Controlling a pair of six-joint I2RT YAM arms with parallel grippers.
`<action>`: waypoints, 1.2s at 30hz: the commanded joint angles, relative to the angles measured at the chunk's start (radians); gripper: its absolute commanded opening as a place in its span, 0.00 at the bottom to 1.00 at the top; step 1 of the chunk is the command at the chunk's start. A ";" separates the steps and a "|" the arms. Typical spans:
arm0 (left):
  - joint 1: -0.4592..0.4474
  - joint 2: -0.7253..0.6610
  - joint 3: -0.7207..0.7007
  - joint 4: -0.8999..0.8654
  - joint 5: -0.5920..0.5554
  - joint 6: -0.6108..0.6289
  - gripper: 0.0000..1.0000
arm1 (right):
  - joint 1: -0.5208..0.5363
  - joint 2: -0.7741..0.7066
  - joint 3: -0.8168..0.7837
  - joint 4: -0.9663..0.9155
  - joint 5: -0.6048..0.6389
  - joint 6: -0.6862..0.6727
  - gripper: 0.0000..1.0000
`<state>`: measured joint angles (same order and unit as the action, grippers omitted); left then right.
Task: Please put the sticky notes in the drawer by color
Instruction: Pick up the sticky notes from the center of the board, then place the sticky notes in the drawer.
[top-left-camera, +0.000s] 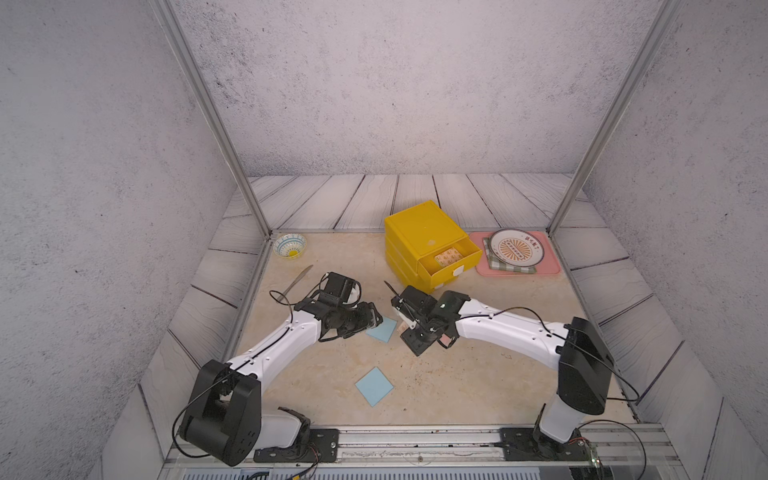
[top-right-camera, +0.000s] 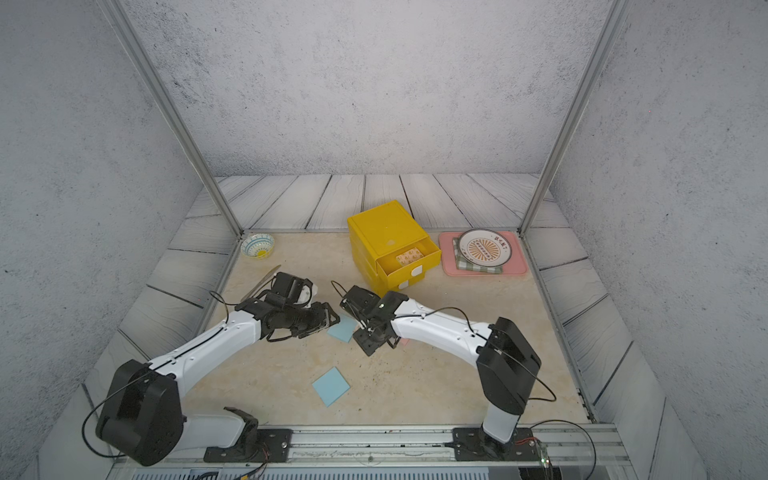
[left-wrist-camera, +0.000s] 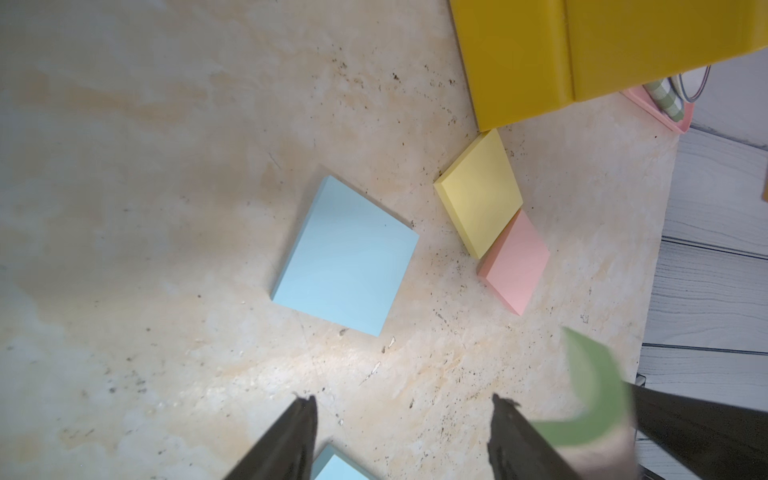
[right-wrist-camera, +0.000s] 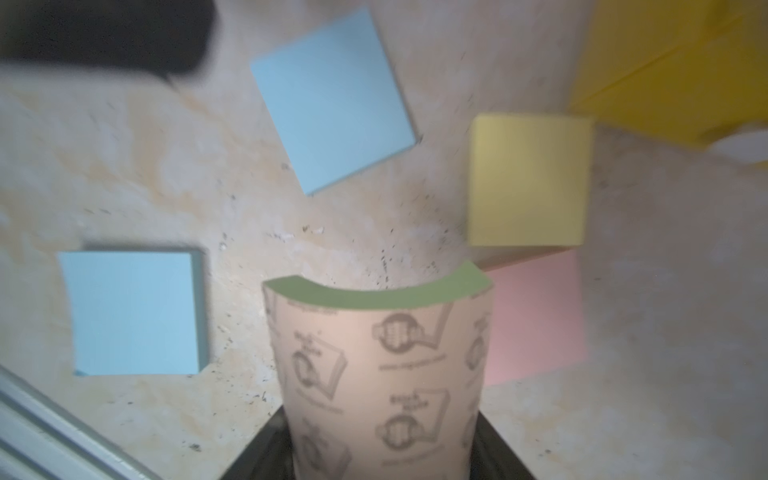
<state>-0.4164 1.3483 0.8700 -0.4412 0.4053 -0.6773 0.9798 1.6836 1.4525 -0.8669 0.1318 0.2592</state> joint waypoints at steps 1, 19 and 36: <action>0.007 0.018 0.032 0.000 0.008 0.015 0.70 | -0.044 -0.075 0.162 -0.182 0.087 -0.023 0.62; 0.005 0.060 0.039 0.035 0.050 0.009 0.70 | -0.456 0.124 0.550 -0.217 -0.038 -0.154 0.62; 0.005 0.057 0.019 0.044 0.055 0.006 0.70 | -0.483 0.236 0.651 -0.228 -0.046 -0.178 0.85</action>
<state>-0.4164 1.4017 0.8886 -0.4065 0.4538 -0.6777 0.5030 1.9057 2.0857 -1.0893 0.0883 0.0917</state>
